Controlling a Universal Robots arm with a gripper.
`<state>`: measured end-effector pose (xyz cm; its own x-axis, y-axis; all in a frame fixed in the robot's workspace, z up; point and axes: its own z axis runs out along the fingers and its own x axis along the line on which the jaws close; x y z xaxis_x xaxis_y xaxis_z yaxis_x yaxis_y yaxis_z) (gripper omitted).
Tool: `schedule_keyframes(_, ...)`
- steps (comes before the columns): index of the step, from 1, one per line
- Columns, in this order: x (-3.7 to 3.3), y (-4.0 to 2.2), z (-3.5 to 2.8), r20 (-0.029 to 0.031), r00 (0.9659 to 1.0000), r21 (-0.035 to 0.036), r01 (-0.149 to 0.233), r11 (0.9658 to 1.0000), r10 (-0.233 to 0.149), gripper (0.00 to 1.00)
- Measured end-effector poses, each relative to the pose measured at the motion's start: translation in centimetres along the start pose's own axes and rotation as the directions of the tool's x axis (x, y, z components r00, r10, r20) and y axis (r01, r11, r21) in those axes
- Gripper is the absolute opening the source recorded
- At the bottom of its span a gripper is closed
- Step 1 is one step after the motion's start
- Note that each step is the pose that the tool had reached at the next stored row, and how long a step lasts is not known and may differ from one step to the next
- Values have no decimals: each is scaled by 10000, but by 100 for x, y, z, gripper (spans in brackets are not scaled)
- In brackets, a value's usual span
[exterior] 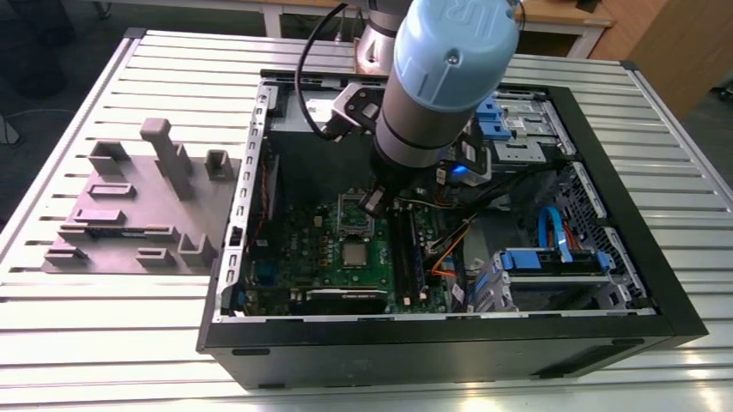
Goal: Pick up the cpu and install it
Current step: 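Close the cpu cover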
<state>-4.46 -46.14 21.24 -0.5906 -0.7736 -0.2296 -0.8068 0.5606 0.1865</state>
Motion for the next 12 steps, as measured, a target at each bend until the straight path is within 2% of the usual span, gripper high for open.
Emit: schedule_keyframes(12,-3,2,-11,-20,10000,14,0,10000,0,10)
